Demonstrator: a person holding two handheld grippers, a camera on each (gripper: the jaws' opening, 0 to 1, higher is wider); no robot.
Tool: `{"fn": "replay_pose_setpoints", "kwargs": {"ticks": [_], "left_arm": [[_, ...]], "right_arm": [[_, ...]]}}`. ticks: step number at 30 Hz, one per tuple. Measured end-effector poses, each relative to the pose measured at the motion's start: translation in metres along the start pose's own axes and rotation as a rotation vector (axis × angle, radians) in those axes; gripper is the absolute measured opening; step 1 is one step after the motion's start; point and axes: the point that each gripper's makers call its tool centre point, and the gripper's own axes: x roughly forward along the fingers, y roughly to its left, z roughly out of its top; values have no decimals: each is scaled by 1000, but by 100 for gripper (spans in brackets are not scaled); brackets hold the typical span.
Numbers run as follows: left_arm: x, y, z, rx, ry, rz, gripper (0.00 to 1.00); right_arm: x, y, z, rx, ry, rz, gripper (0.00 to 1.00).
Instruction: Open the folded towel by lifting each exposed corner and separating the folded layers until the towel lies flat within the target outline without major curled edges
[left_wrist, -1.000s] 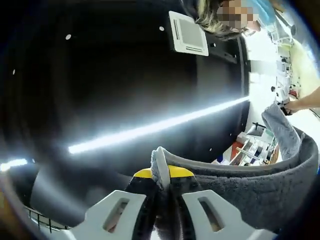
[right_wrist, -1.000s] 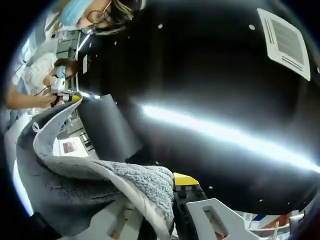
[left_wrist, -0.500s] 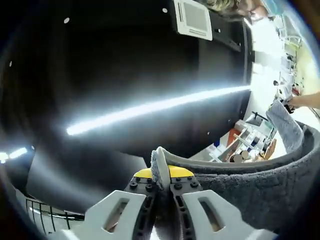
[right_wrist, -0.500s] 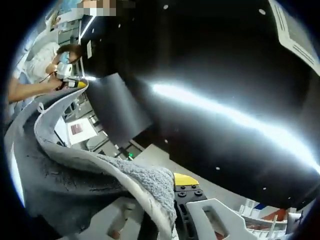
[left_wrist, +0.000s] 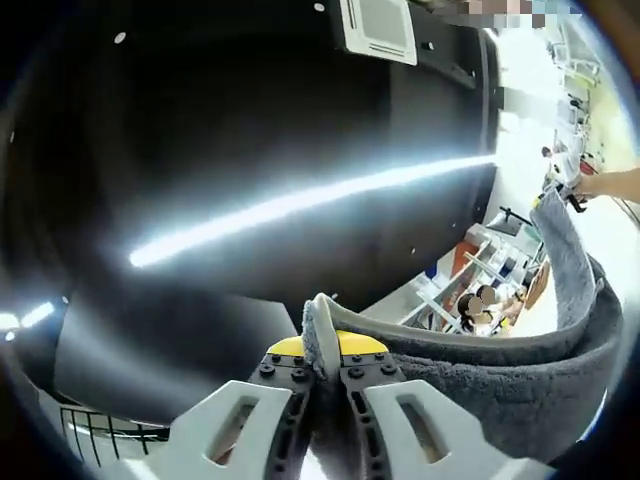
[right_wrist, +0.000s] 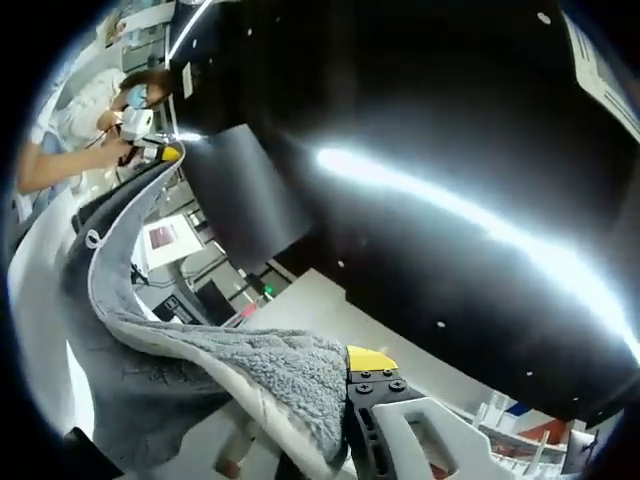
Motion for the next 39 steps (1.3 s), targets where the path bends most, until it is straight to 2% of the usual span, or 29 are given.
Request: {"fn": "replay_pose_setpoints", "kwargs": {"ticks": [3, 8, 12, 16, 18, 19, 22, 24, 25, 27, 28, 29, 30, 31, 35, 36, 37, 39], "left_arm": [[0, -2, 0, 2, 0, -6, 3], [2, -7, -5, 7, 22, -28, 3], [4, -21, -27, 6, 99, -108, 4], [6, -32, -48, -1, 176, -164, 4], [7, -34, -48, 11, 165, -160, 4], [8, -33, -45, 52, 148, -149, 4], [6, -29, -42, 99, 160, -130, 3], [6, -28, -35, 125, 137, -125, 3], [5, -27, -34, 122, 133, -124, 3], [5, -30, -16, 15, 52, -154, 3], [4, -31, -13, -13, 38, -163, 3], [2, -31, -9, -40, 30, -174, 3], [2, -31, -9, -42, 30, -179, 3], [2, -30, -8, -47, 29, -182, 3], [0, -35, -14, -58, 67, -226, 3], [0, -40, -11, -110, 46, -258, 3], [0, -42, -10, -122, 38, -271, 3], [0, -44, -11, -114, 43, -279, 3]], "right_arm": [[0, 4, 0, -6, -5, 23, 0], [1, 8, -18, -3, 42, 42, 0], [1, 7, -41, -36, 160, 36, 0], [1, 8, -43, -23, 174, 43, 0], [-1, 7, -45, -39, 196, 43, 0], [-2, 6, -44, -40, 201, 41, 0], [-4, 6, -37, -28, 192, 50, 0], [-6, 5, -32, -27, 180, 53, 0], [-7, 4, -30, -35, 175, 52, 0], [-10, 1, -27, -33, 163, 48, 0], [-10, 1, -23, -19, 147, 48, 0], [-10, 4, -12, 20, 88, 67, 0], [-11, 7, -7, 35, 57, 84, 0], [-13, 13, 6, 65, -12, 125, 0], [-20, 21, 27, 126, -116, 188, 0], [-25, 25, 43, 201, -209, 233, 0], [-26, 25, 48, 236, -247, 245, 0], [-28, 23, 51, 277, -279, 247, 0]]}}
